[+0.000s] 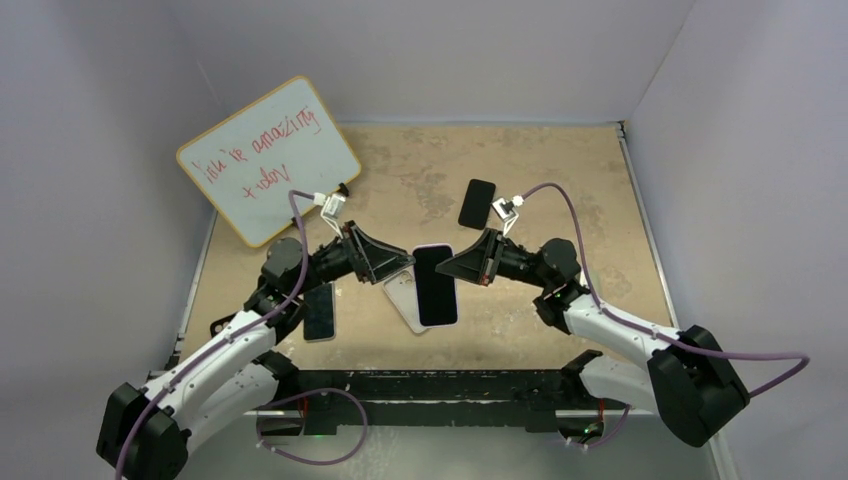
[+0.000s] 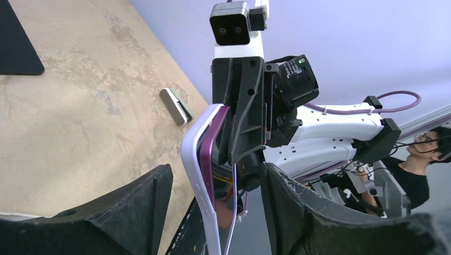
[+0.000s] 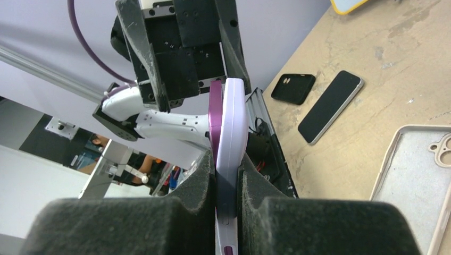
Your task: Put the phone into the phone case
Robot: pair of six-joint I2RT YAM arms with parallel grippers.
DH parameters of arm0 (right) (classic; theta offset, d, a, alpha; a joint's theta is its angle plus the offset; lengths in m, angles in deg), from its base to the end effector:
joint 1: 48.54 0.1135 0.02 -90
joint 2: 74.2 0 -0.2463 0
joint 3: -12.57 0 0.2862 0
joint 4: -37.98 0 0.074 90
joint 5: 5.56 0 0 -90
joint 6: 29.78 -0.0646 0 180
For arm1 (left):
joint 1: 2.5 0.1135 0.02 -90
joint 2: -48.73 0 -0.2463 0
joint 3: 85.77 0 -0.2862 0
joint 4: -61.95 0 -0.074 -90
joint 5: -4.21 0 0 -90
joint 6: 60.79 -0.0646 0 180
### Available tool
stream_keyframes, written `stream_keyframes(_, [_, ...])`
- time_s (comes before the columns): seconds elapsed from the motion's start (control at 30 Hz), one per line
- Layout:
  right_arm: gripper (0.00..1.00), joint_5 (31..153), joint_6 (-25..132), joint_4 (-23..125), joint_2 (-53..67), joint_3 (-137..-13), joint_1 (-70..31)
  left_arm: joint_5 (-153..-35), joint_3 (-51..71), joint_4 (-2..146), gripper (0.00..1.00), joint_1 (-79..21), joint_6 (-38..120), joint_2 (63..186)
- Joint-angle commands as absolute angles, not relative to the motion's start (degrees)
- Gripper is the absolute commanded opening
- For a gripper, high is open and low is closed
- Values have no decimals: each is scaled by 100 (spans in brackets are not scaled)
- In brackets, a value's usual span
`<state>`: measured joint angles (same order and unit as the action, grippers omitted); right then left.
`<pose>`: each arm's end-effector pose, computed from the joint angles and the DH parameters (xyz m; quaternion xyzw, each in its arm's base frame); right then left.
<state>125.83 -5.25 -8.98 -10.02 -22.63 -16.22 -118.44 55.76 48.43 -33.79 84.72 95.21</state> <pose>0.2134 0.1856 0.2343 -0.1171 0.6087 0.7068 0.3409 0.2055 -0.1657 0.2645 0.0681 0.6745 -0.6254 0.3863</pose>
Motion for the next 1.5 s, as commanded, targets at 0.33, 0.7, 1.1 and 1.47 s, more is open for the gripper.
stream_keyframes(0.33, [0, 12873, -580, -1401, -1149, -2269, -1602, -12542, 5554, 3076, 54, -3326, 9049, 10496])
stream_keyframes(0.7, [7, 12734, -417, -913, -1161, -2364, -1602, -12553, 5310, 3746, 0, -3324, 8407, 10740])
stream_keyframes(1.1, [0, 12341, 3, -106, -1374, -2600, -1601, -13157, 4812, 4378, 12, -3324, 7805, 10779])
stream_keyframes(1.47, [0, 11652, 115, 316, -1672, -3113, -1602, -13314, 5065, 4824, 64, -3326, 7692, 10610])
